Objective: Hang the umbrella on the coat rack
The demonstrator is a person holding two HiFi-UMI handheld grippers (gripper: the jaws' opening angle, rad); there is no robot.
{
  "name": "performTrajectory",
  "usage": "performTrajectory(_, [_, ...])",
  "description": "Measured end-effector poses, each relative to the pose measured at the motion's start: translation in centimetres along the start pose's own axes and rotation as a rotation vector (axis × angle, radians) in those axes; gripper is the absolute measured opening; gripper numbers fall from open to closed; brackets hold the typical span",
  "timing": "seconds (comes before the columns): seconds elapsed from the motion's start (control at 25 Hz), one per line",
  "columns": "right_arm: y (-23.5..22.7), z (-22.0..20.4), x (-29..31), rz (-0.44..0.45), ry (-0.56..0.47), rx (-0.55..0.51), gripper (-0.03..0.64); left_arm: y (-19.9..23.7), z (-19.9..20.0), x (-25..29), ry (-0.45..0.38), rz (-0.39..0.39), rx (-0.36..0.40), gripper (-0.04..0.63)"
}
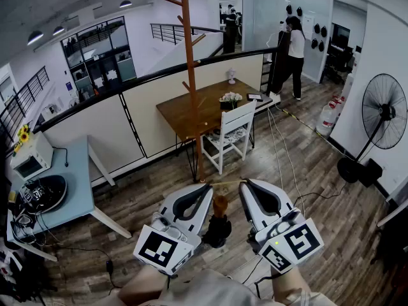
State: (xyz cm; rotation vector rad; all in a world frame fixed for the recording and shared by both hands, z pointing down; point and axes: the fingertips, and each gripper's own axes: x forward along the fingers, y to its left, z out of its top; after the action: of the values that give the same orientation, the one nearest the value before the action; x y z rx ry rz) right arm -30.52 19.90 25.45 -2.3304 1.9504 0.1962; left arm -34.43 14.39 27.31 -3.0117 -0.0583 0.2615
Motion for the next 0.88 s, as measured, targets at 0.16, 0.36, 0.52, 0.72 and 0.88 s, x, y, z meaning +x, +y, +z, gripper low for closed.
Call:
performTrajectory(0.16, [-1.0, -0.2, 0.0, -0.015, -0.001, 0.017, 0.003, -0.3, -0.2, 0.8, 0.001, -0.007, 0.003, 0.006])
performTrajectory(0.36, [-2.2, -0.3, -0.5, -0.016, -0.001, 0.028, 0.003, -1.0, -0.4, 1.8, 0.006, -0.009, -0.003, 0.006])
performTrajectory(0.52, [-2.8, -0.6, -1.0, -0.013, -0.002, 0.037, 0.003, -1.5, -0.8, 2.2, 0.012, -0.002, 0.004, 0.008])
performTrajectory(0.72, [-4.1, -0.9, -2.0, 0.014, 0.004, 0.043, 0.003, -2.7, -1.2, 3.4, 0.020, 0.021, 0.014, 0.006])
performTrajectory(0.88, [-5.0, -1.5, -3.2, 0.031, 0.004, 0.053, 0.003, -4.2, -1.8, 3.8, 0.024, 0.043, 0.010, 0.006])
